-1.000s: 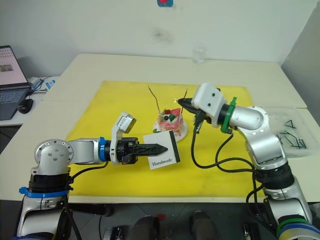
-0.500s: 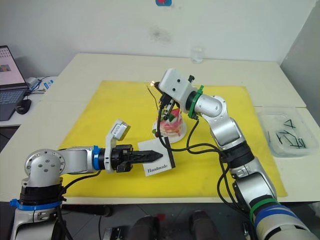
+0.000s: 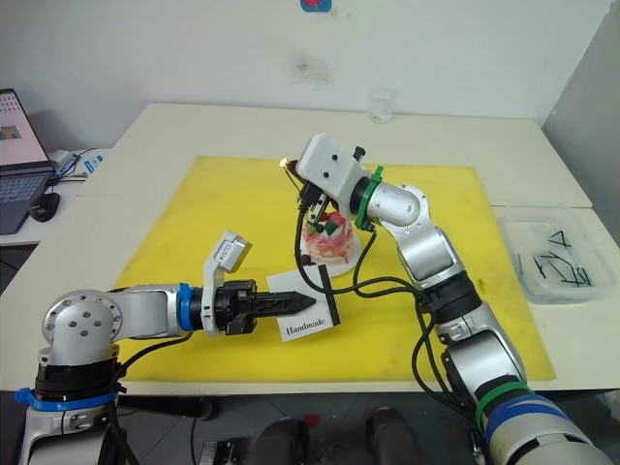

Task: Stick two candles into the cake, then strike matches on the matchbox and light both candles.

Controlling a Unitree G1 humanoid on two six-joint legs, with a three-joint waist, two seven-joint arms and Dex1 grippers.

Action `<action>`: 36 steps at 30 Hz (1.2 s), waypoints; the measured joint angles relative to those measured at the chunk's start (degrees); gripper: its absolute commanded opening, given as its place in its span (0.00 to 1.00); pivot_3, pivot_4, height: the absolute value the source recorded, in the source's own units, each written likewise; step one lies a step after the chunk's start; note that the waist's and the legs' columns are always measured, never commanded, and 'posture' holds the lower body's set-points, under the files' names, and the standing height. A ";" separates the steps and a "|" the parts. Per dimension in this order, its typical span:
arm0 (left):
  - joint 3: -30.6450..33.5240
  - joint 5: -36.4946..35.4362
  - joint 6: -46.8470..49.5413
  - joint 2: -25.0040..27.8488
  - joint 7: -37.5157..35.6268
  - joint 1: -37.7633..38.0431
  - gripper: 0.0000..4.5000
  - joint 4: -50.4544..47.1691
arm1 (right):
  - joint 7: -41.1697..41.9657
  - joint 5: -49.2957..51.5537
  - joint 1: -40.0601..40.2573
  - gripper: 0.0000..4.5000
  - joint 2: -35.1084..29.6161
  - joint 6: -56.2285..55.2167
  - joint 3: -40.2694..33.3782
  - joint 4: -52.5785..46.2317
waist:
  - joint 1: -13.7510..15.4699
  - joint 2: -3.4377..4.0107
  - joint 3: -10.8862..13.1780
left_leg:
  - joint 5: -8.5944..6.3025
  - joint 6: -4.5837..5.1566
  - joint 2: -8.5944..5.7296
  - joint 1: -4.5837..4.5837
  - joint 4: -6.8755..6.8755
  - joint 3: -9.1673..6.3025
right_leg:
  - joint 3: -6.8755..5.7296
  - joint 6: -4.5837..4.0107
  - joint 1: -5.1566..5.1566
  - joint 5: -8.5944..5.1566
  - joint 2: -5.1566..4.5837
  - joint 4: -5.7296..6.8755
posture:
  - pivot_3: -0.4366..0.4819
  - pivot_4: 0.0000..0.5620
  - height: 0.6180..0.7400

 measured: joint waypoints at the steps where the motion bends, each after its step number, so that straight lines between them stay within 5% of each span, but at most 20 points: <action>1: 0.00 -0.01 -0.06 0.00 0.00 0.00 0.00 0.00 | 0.06 -0.01 0.00 0.00 0.00 0.00 0.00 0.01 | 0.00 0.00 0.00 | 0.00 0.00 0.00 0.00 0.00 0.00 | 0.00 0.00 0.00 0.00 0.00 0.00 | 0.48 0.27 1.00; 36: -0.69 -0.01 -1.01 -0.01 -0.11 -0.04 0.00 0.01 | 0.58 -1.75 0.14 0.00 -0.21 1.07 -0.01 0.78 | -0.02 0.01 0.01 | 0.00 0.00 0.00 0.00 -0.01 0.00 | 0.00 0.03 -0.01 -0.02 0.00 -0.02 | 0.48 0.27 1.00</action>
